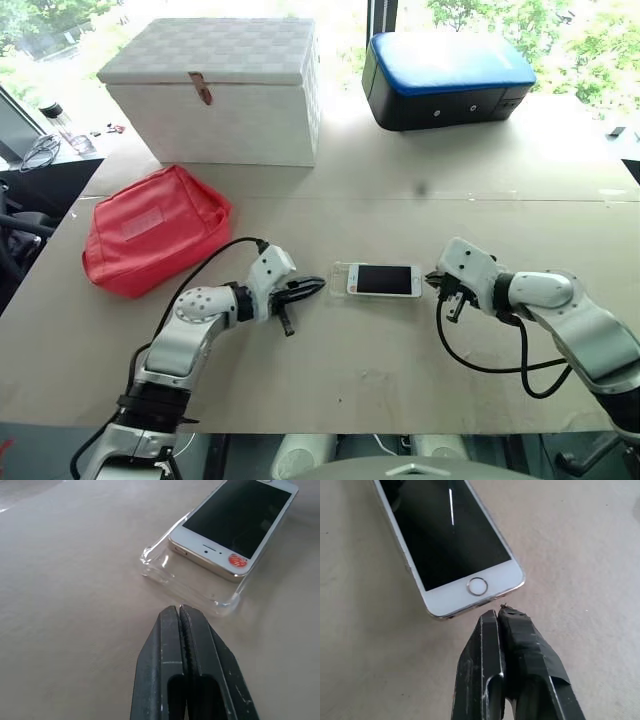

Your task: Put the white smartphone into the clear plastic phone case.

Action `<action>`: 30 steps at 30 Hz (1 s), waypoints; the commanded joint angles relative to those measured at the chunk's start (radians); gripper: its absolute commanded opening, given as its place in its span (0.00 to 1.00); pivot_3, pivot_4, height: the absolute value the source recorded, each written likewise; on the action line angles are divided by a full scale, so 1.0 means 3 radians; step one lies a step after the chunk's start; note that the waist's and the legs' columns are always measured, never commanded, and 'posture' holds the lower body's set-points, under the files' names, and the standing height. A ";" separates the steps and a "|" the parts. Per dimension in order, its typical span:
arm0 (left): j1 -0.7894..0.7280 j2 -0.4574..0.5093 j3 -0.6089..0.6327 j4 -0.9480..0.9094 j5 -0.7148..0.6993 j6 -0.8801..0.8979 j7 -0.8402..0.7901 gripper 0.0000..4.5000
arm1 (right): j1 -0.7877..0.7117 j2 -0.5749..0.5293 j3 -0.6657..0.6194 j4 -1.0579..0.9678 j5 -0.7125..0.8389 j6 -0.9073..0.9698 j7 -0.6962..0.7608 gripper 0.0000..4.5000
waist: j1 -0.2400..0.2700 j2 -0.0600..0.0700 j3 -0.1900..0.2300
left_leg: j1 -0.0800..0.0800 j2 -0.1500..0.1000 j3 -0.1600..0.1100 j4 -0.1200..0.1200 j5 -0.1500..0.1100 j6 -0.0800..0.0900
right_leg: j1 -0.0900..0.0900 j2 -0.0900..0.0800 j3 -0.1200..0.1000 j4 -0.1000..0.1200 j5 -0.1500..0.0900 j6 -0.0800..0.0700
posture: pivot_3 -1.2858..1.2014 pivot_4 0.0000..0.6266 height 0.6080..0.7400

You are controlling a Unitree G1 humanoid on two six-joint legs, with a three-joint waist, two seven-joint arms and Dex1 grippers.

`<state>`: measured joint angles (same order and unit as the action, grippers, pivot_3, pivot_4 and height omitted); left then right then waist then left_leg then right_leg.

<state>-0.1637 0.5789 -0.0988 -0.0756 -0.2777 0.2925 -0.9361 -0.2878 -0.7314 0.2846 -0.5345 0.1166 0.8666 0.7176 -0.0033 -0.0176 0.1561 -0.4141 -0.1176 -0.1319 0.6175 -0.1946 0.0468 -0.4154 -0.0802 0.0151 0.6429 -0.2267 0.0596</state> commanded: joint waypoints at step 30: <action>0.0024 -0.0013 -0.0038 -0.0413 -0.0098 0.0326 0.0022 0.01 | -0.0613 0.0448 0.0596 0.0714 -0.0355 -0.0834 0.0500 0.00 | -0.0031 -0.0001 -0.0001 | 0.0003 0.0000 0.0000 0.0001 0.0001 -0.0001 | 0.0001 0.0002 0.0001 0.0001 0.0000 0.0000 | 0.52 0.24 1.00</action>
<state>-0.1554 0.5854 -0.0830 -0.1399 -0.2756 0.3991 -0.8952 -0.4536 -0.6297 0.4496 -0.3010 -0.0049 0.6581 0.8569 -0.0125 -0.0179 0.1558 -0.4130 -0.1175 -0.1319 0.6178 -0.1944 0.0465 -0.4152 -0.0795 0.0153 0.6431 -0.2266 0.0595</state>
